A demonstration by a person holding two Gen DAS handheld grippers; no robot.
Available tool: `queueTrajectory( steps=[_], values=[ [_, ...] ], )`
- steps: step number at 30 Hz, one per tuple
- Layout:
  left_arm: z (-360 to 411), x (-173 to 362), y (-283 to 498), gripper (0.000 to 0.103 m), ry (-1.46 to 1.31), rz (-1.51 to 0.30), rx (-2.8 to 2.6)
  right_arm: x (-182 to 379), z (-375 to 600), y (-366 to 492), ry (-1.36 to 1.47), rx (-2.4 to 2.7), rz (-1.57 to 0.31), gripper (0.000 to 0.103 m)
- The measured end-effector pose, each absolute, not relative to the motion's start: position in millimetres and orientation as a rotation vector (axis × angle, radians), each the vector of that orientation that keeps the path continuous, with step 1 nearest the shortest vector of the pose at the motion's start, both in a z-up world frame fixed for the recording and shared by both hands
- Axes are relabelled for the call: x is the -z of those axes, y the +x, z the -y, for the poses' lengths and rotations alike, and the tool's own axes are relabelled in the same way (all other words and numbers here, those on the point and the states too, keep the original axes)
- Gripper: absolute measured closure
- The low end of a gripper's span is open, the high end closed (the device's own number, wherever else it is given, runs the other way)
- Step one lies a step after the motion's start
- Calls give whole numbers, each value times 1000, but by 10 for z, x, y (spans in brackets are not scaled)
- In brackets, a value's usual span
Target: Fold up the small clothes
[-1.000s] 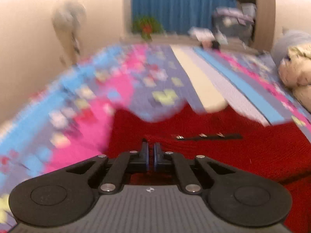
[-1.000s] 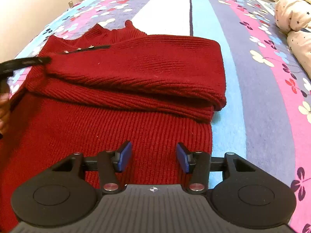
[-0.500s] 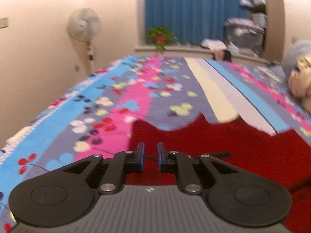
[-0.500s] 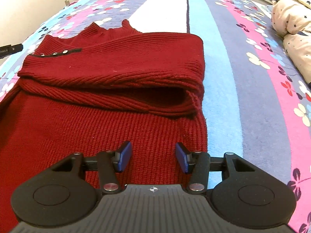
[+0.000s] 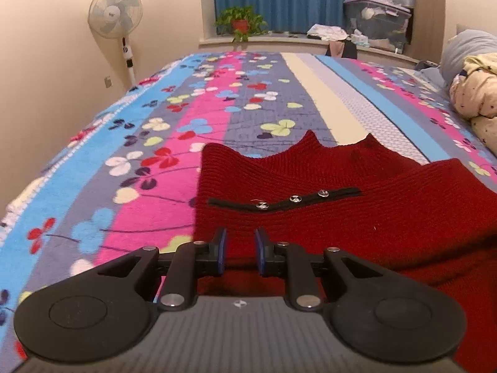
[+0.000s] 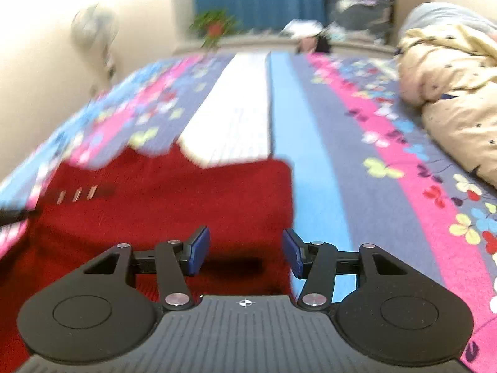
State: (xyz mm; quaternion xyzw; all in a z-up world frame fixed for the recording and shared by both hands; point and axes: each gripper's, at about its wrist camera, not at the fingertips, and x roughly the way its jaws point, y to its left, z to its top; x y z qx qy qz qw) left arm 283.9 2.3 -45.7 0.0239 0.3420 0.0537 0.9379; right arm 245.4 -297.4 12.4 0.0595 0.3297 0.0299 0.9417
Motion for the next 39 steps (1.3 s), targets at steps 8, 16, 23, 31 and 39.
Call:
queueTrajectory(
  steps=[8, 16, 23, 31, 39],
  values=[
    [-316, 78, 1908, 75, 92, -692, -40, 403, 3163, 2850, 190, 12, -865, 43],
    [-508, 33, 1071, 66, 99, -656, 10, -146, 3146, 2307, 231, 22, -740, 45],
    [-701, 154, 780, 66, 24, -708, 9, -556, 3209, 1372, 186, 3, -642, 44],
    [-928, 269, 654, 66, -21, -853, -1, -425, 3375, 422, 166, 53, -721, 43],
    [-1092, 430, 509, 66, -101, -1004, -3, -198, 3569, -17, 244, 107, -825, 41]
  ],
)
